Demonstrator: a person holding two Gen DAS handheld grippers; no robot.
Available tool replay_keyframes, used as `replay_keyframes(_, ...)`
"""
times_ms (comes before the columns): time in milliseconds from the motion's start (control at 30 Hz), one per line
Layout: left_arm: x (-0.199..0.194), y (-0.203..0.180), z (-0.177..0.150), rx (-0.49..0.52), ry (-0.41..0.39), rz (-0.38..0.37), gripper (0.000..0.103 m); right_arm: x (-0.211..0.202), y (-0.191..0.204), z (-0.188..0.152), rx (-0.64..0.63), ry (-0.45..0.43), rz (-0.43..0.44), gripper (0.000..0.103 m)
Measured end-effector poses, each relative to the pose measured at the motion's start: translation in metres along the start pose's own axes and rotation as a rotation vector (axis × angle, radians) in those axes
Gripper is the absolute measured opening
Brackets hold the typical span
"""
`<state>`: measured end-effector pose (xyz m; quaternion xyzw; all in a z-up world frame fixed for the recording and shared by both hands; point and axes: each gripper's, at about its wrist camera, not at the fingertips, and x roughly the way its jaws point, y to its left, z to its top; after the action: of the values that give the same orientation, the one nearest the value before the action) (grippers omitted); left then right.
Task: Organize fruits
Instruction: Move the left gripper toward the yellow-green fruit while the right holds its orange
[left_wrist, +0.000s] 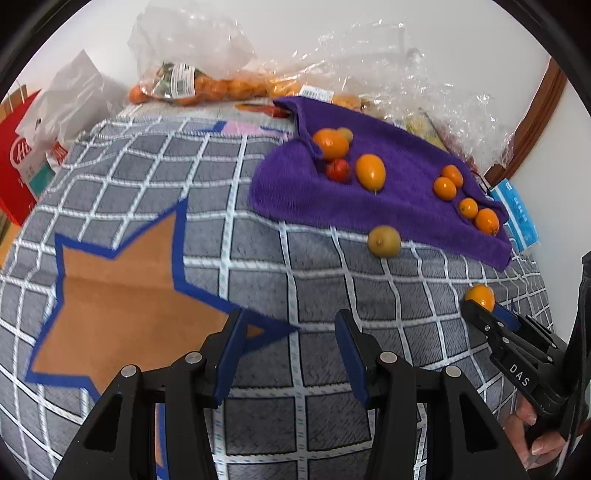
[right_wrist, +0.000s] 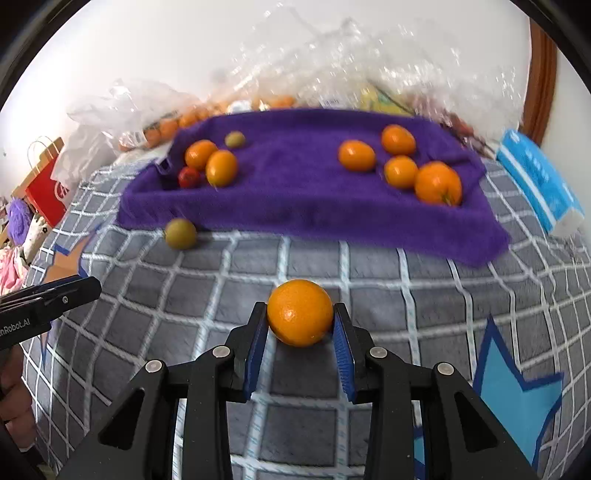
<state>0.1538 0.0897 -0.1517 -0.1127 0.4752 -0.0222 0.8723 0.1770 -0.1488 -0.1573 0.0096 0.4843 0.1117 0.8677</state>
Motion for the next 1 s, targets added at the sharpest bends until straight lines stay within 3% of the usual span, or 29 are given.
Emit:
replay_keyframes(300, -0.003, -0.002, -0.012, 0.002, -0.029, -0.010, 0.056, -0.003, -0.009, -0.010, 0.016, -0.039, 0.014, 0.035)
replay_keyframes(533, -0.006, -0.008, -0.013, 0.007, -0.014, 0.003, 0.054, -0.015, -0.016, -0.014, 0.035, -0.075, 0.032, 0.035)
replay_keyframes(1000, 0.010, -0.070, 0.018, 0.112, -0.032, 0.013, 0.054, -0.046, -0.069, -0.026, 0.070, -0.104, -0.006, 0.035)
